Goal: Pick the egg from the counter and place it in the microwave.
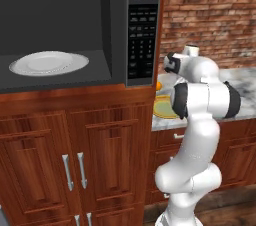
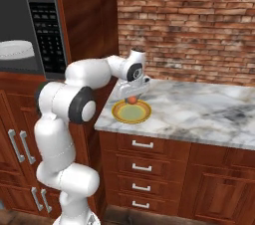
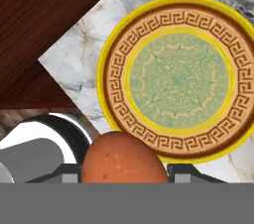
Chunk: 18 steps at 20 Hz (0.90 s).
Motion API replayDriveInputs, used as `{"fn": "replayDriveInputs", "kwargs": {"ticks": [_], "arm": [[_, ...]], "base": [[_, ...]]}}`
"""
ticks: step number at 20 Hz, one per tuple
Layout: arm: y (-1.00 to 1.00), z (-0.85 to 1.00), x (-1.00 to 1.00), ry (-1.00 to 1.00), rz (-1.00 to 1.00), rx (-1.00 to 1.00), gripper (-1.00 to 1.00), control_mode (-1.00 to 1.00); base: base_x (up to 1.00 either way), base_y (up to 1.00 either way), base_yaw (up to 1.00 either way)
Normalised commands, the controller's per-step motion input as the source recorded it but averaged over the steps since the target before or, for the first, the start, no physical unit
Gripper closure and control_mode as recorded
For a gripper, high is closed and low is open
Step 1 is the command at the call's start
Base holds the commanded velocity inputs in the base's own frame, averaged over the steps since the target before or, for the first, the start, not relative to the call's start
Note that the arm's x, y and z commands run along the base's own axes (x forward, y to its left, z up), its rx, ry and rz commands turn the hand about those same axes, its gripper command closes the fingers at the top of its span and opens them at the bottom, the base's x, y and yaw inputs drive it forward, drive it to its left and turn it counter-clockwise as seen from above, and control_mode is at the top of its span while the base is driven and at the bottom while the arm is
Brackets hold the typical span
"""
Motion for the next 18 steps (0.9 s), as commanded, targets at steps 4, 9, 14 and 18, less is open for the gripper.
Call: {"fn": "replayDriveInputs", "kwargs": {"ticks": [4,9,14,18], "arm": [[-0.01,0.77,-1.0,-0.08,-0.02,0.11,1.0,-1.0],[0.14,0.37,-1.0,-0.01,-0.14,0.14,1.0,-1.0],[0.61,0.23,-1.0,-0.04,-0.23,0.03,1.0,-1.0],[0.83,0.36,-1.0,-0.01,-0.25,0.01,1.0,-1.0]], "base": [[0.0,0.0,0.0],[0.0,0.0,0.0],[0.0,0.0,0.0],[0.0,0.0,0.0]]}}
